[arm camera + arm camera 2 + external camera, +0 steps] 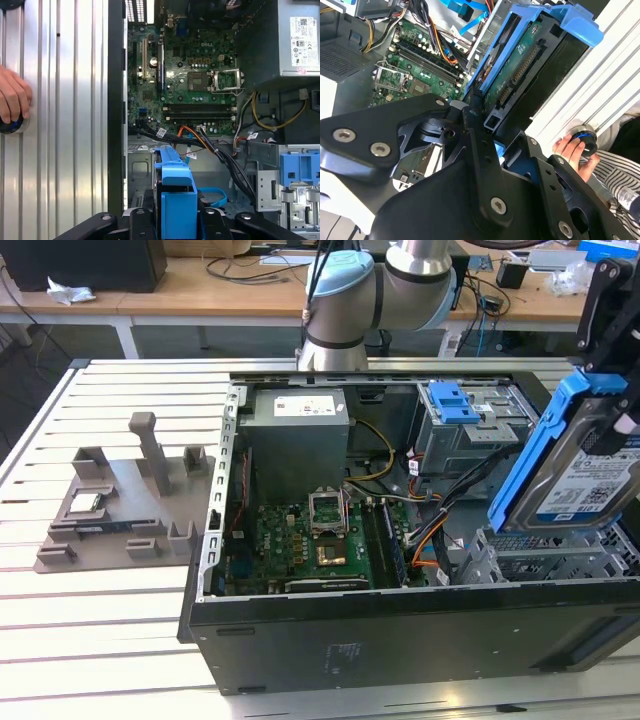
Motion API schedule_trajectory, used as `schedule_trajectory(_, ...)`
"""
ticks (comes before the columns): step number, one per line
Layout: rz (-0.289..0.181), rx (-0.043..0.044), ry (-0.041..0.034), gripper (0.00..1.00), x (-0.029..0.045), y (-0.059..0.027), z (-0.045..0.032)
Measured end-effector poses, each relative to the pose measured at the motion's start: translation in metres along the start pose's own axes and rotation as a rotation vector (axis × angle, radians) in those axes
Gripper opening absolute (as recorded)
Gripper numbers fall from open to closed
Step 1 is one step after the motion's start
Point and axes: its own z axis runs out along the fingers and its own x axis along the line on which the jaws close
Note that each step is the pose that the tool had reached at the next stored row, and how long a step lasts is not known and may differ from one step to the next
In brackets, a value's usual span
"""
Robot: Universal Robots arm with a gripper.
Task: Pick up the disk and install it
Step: 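Insert the disk into the insertion slot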
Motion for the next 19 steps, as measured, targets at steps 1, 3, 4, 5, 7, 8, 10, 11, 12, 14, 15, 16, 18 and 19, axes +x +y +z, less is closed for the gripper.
schedule_trajectory(1, 0.0, 0.0, 0.0, 0.37, 0.0, -0.0001, 0.0006)
schedule_trajectory(3, 0.0, 0.0, 0.0001, 0.37, 0.0, -0.0003, 0.0028)
schedule_trajectory(4, 0.0, 0.0, 0.0003, 0.37, 0.0, -0.0005, 0.0041)
schedule_trajectory(5, 0.0, 0.0, 0.0002, 0.37, 0.0, -0.0007, 0.0049)
schedule_trajectory(7, 0.0, 0.0, 0.0003, 0.37, -0.0001, -0.0009, 0.0068)
schedule_trajectory(8, 0.0, 0.0, 0.0003, 0.37, -0.0001, -0.001, 0.0075)
schedule_trajectory(10, 0.0, 0.0, 0.0005, 0.37, -0.0017, -0.0012, 0.009)
schedule_trajectory(11, 0.0, 0.0001, 0.0005, 0.37, -0.0031, -0.0024, 0.0094)
schedule_trajectory(12, 0.001, 0.0, 0.0003, 0.37, -0.0039, -0.0037, 0.0099)
schedule_trajectory(14, 0.007, 0.0002, 0.0, 0.37, -0.0048, -0.0061, 0.0115)
schedule_trajectory(15, 0.012, 0.0003, 0.0, 0.37, -0.0057, -0.0077, 0.0131)
schedule_trajectory(16, 0.015, 0.0003, -0.0004, 0.37, -0.0068, -0.0087, 0.0151)
schedule_trajectory(18, 0.017, 0.0003, 0.0, 0.37, -0.0075, -0.0104, 0.0173)
schedule_trajectory(19, 0.017, 0.0002, 0.0007, 0.37, -0.0077, -0.0117, 0.0193)
